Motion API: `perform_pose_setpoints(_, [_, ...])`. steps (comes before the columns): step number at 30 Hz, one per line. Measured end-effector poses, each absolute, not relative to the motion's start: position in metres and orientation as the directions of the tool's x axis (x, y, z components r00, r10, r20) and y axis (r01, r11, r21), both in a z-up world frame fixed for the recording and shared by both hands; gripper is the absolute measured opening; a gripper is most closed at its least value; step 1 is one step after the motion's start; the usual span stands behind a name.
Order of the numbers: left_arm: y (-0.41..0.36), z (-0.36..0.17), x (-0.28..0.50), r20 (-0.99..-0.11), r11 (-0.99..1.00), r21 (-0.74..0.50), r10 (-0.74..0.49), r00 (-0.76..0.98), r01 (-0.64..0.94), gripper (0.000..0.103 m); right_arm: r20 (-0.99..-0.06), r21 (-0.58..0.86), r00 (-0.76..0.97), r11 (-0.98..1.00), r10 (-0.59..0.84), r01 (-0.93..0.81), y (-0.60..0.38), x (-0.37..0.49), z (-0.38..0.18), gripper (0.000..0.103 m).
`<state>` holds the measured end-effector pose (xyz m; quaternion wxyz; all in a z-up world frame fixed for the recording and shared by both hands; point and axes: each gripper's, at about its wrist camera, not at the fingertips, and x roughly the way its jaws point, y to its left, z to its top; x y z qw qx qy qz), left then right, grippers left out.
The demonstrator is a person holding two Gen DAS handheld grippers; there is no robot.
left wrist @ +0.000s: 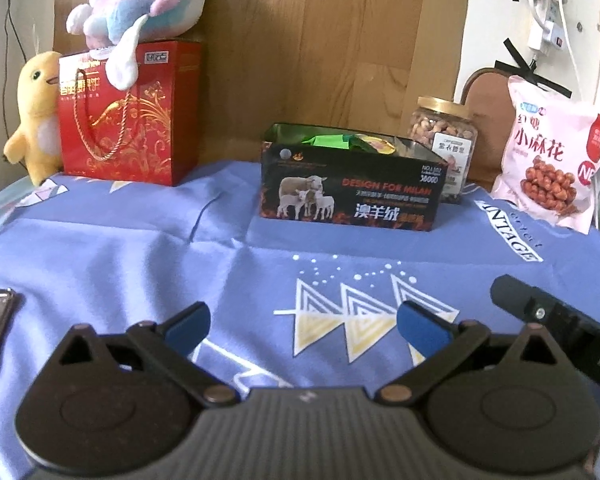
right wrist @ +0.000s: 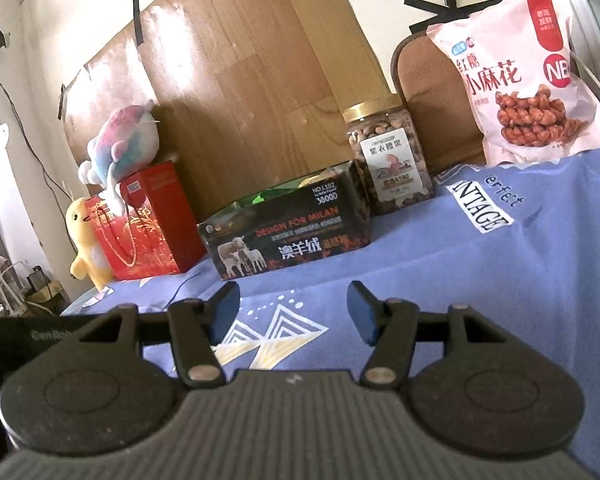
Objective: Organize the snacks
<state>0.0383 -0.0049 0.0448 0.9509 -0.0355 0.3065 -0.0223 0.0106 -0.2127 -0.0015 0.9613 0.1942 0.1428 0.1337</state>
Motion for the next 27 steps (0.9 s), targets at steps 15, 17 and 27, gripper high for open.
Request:
perform_pose_setpoints(15, [-0.011, 0.039, 0.038, -0.582, 1.000, -0.029, -0.017, 0.813, 0.001, 0.103, -0.205, 0.422, 0.922, 0.879, 0.329, -0.220, -0.213, 0.008, -0.002, 0.068])
perform_pose_setpoints(17, [-0.011, 0.039, 0.037, -0.563, 1.000, -0.012, 0.011, 0.827, -0.022, 0.103, -0.204, 0.423, 0.922, 0.879, 0.330, -0.221, -0.213, 0.008, -0.002, 0.068])
perform_pose_setpoints(27, [-0.014, 0.046, 0.024, -0.403, 0.984, 0.116, 0.170, 0.899, -0.134, 0.103, -0.205, 0.423, 0.922, 0.879, 0.330, -0.221, -0.213, 0.008, -0.002, 0.070])
